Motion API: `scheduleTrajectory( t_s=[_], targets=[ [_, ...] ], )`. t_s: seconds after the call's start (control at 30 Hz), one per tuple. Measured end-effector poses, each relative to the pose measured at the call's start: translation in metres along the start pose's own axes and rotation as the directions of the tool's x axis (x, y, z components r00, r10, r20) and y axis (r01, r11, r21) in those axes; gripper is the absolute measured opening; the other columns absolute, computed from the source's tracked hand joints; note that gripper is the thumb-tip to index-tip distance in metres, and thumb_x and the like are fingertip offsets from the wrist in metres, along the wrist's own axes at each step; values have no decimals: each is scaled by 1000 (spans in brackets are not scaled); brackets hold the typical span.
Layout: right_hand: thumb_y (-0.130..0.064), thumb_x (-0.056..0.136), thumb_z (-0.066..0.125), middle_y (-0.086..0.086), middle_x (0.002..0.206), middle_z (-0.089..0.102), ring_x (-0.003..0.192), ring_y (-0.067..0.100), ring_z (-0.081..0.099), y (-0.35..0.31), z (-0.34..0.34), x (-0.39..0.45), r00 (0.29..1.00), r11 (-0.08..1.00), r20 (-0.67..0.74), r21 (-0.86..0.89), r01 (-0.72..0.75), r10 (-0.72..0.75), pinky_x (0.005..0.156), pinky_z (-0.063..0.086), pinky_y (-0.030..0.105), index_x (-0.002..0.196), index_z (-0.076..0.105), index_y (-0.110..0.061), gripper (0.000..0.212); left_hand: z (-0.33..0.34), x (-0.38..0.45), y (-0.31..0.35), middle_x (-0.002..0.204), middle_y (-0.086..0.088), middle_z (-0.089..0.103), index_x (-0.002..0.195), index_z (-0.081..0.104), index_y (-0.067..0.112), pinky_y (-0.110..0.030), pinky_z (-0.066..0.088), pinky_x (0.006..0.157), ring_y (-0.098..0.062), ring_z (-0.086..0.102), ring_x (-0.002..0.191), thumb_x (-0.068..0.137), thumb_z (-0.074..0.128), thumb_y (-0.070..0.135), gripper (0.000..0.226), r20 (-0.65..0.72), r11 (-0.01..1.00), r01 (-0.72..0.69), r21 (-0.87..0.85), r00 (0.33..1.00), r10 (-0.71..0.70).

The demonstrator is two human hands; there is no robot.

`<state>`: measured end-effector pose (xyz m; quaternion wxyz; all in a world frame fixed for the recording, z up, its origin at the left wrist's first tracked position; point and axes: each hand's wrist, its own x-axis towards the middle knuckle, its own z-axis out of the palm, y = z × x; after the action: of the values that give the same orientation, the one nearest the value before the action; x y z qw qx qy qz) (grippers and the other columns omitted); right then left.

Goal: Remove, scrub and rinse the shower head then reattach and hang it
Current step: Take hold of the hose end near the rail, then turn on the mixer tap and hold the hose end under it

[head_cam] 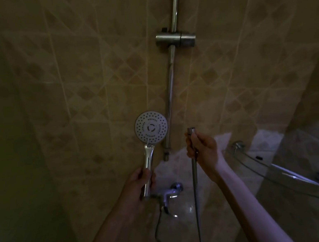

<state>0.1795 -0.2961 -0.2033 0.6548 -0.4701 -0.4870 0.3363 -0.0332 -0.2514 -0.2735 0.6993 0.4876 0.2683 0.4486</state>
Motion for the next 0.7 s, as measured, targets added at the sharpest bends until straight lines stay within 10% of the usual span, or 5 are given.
scheduleTrajectory(
  t_s=[0.2, 0.5, 0.7],
  targets=[
    [-27, 97, 51, 3, 79, 58, 67, 12, 53, 77, 0, -46, 953, 951, 4, 72, -301, 302, 66, 42, 27, 108, 66, -2, 31, -21, -24, -31, 65, -8, 52, 81, 56, 6, -20, 43, 44, -11, 49, 48, 94, 50, 13, 16, -69, 993, 115, -25, 991, -116],
    [-30, 98, 51, 2, 55, 48, 44, 15, 47, 218, -6, -81, 882, 820, -124, -329, -469, 455, 46, 37, 27, 83, 62, -9, 29, -62, -66, -97, 58, -5, 53, 77, 57, 6, -23, 35, 46, -9, 47, 43, 79, 60, 14, 9, -246, 951, 306, -51, 919, -309],
    [-16, 99, 51, 10, 77, 49, 36, 6, 50, 288, -3, -87, 844, 673, 38, -624, -398, 534, 34, 39, 24, 78, 56, -6, 24, -94, -89, -139, 50, -9, 60, 78, 54, -1, -21, 41, 33, -16, 55, 37, 91, 49, 0, 14, -311, 886, 411, -217, 831, -461]
  ],
)
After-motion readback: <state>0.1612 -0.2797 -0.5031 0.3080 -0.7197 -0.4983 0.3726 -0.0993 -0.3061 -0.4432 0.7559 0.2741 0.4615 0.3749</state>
